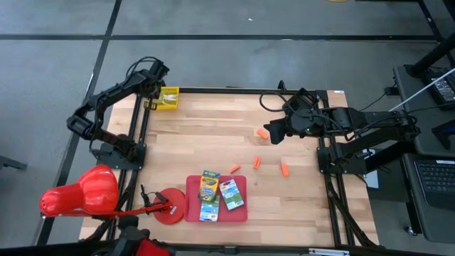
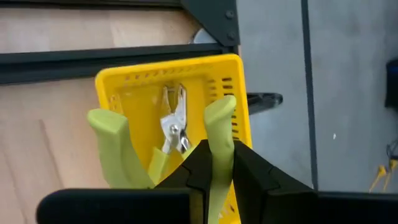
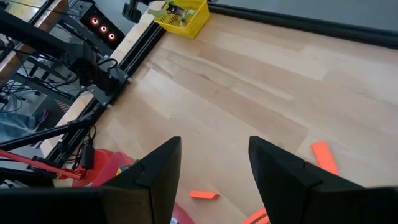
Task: Pick & Place School Supplies
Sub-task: Put the green puncher into the yellow bin, then put the orange eraser into the black bin
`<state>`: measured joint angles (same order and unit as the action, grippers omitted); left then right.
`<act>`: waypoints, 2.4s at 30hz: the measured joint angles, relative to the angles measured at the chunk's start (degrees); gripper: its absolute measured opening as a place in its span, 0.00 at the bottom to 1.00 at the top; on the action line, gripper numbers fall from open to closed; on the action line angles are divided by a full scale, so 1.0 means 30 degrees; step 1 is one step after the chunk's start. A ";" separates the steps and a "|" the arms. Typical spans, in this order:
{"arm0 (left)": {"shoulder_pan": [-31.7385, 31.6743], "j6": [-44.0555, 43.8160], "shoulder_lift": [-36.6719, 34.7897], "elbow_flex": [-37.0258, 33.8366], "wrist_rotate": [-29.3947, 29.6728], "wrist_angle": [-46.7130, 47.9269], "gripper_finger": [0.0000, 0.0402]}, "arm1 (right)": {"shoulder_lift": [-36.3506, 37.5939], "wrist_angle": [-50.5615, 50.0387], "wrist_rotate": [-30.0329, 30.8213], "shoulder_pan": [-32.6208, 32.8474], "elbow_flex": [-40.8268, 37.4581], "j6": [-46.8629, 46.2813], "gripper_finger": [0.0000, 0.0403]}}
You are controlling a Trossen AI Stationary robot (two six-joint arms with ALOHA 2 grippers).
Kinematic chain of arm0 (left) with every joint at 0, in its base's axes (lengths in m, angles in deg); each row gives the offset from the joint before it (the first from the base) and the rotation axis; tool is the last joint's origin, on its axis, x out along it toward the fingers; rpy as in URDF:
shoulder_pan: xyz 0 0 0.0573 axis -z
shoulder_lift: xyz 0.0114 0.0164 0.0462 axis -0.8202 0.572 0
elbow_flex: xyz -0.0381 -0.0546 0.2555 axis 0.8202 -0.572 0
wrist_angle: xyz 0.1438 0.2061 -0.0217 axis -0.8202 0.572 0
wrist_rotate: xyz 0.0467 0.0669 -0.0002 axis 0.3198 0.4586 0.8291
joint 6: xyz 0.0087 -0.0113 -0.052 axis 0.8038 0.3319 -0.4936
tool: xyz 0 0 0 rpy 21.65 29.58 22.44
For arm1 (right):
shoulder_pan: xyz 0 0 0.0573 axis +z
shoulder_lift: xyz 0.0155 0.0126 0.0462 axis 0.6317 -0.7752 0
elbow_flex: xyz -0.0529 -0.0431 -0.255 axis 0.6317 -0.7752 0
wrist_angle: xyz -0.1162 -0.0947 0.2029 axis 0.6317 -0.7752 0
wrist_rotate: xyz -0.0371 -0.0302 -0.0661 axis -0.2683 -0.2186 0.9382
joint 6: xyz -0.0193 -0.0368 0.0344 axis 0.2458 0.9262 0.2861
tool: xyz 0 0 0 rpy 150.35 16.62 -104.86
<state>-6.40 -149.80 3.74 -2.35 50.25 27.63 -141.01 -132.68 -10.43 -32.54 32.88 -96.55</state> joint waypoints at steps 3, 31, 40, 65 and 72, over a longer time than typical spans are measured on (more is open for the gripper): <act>-0.0388 0.0127 -0.0190 -0.0760 0.0033 -0.1264 0.09 | 0.0000 -0.0148 -0.0067 -0.0015 0.0001 -0.0465 0.48; 0.0348 1.8246 -0.0227 -0.2128 -1.0055 -1.9647 0.37 | -0.0007 -0.0701 0.1340 -0.0007 0.0006 -0.1449 0.48; 0.9034 2.4647 -0.0222 -0.2128 -2.3529 -2.1355 0.30 | -0.0071 -0.2141 -0.4395 -0.1802 -0.3919 -0.1030 0.48; 1.7351 3.5138 -0.0914 0.5016 -0.9408 -0.6949 0.29 | -1.0376 0.1879 -0.5254 -0.6654 -0.4393 1.1467 0.51; 1.7351 3.5125 -0.2256 0.5549 -0.9134 -0.6471 0.29 | -1.0885 0.2565 -0.5275 -0.7600 -0.4393 1.1860 0.54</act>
<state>45.65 -44.42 -3.03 14.30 22.85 8.22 -173.66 -124.98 -26.26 -55.34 19.70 -60.97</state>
